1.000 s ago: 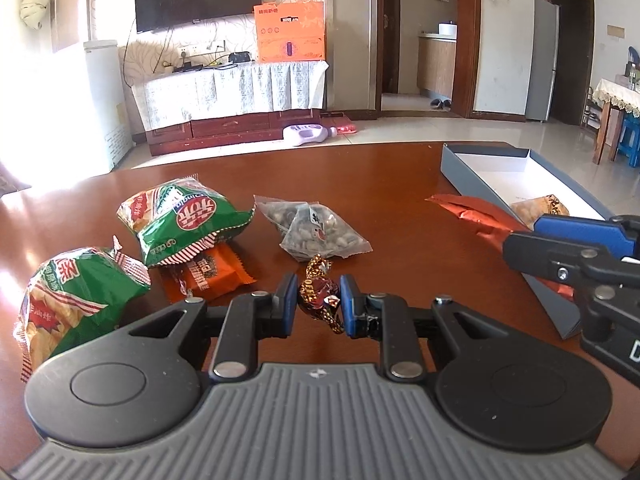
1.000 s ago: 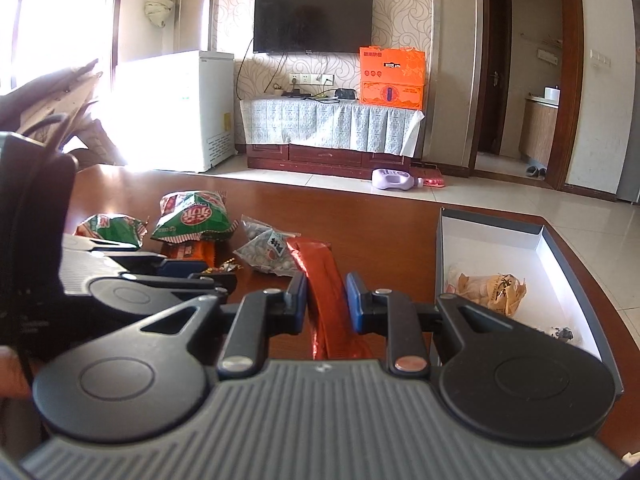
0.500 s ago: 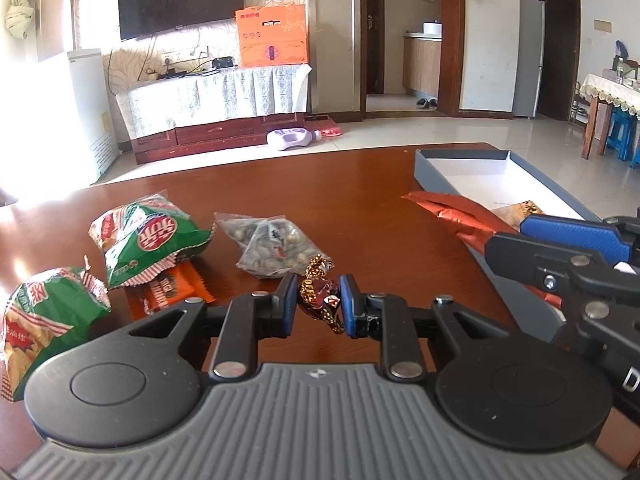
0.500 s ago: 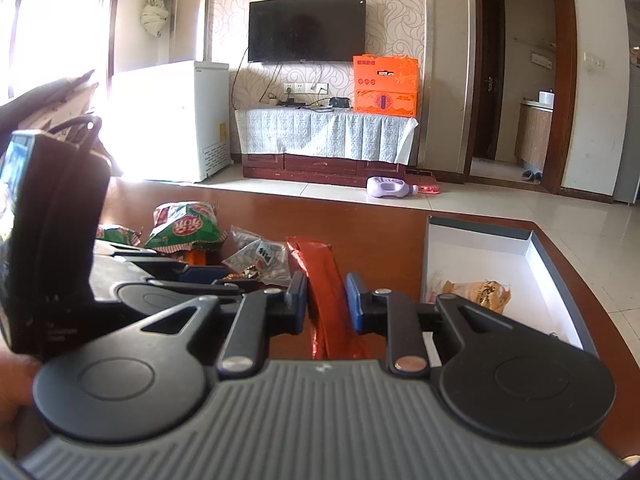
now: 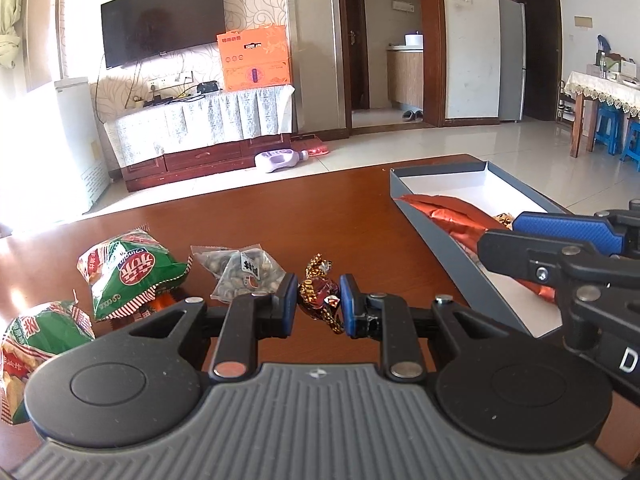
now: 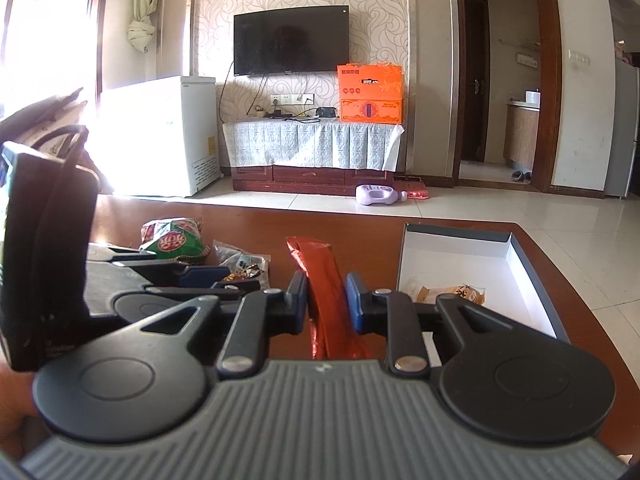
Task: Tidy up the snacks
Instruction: 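Lift and carry the chocolate and orange stick packet toward the white box, then lower the chocolate into the box and open the left gripper while the right releases the stick packet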
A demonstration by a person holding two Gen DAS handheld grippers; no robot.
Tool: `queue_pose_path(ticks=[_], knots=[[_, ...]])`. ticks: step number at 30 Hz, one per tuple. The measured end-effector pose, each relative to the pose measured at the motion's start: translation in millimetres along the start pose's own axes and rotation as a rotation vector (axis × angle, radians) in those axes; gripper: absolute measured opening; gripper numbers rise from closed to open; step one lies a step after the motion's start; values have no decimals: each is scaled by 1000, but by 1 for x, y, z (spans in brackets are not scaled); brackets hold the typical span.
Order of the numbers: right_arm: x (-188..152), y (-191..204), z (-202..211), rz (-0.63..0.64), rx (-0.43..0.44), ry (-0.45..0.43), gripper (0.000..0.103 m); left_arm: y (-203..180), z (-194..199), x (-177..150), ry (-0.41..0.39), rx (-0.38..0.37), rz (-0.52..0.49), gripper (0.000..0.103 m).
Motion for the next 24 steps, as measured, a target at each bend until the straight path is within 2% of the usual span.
queue_pose_path(ticks=[10,17,24], knots=[[1,-4,1,-11,-33,-25,24,-5,-4,8,-4,-30,22,27],[5,-28,6,-48,-104,-60,24,-30,-15,27,-43,-76,-22,27],[1,-50,3,-64,-155,-53,24,-54,-24,39,-58,-124,-35,27]])
Point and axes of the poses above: each gripper's, at about its wrist camera, not at the fingertips, and z roughly against the way its jaws point, y to its left, x to its top, the point moved 6 cm from there along -z, roughly the way its jaws point, and after that the axes turned 3 degrees about -z, right-handed, at the moved point
